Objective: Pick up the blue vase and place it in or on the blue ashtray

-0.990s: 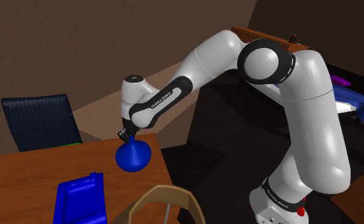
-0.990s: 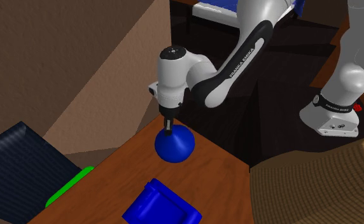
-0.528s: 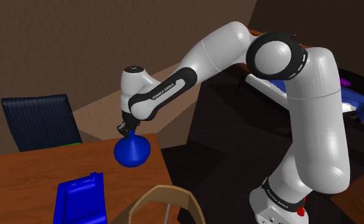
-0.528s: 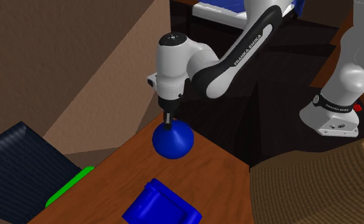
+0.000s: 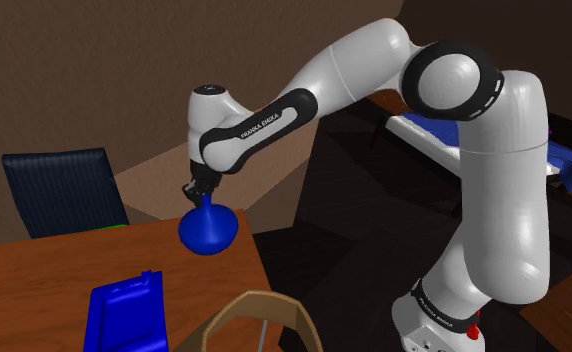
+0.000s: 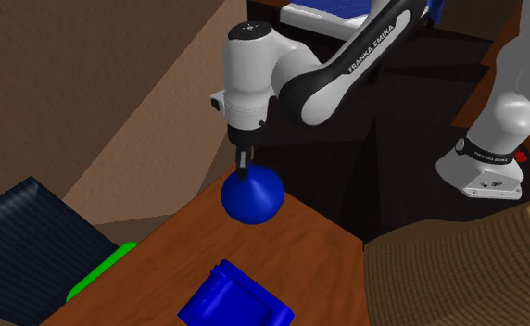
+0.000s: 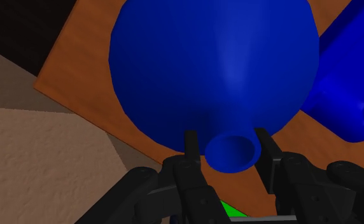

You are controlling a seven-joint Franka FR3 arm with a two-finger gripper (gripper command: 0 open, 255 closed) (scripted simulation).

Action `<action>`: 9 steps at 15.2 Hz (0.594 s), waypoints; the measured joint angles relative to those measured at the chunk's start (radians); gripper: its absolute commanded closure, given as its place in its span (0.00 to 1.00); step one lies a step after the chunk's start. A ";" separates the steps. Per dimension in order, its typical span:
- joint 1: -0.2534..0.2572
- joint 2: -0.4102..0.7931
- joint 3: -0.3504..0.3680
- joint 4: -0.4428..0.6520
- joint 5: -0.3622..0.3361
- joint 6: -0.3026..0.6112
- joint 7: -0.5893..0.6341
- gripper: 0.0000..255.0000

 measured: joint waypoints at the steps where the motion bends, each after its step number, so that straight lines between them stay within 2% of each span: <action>1: -0.001 -0.010 0.003 0.000 0.003 -0.010 -0.001 1.00; 4: 0.018 -0.016 0.009 0.027 0.004 -0.044 0.019 1.00; 9: 0.099 0.006 0.022 0.120 -0.010 -0.119 0.106 1.00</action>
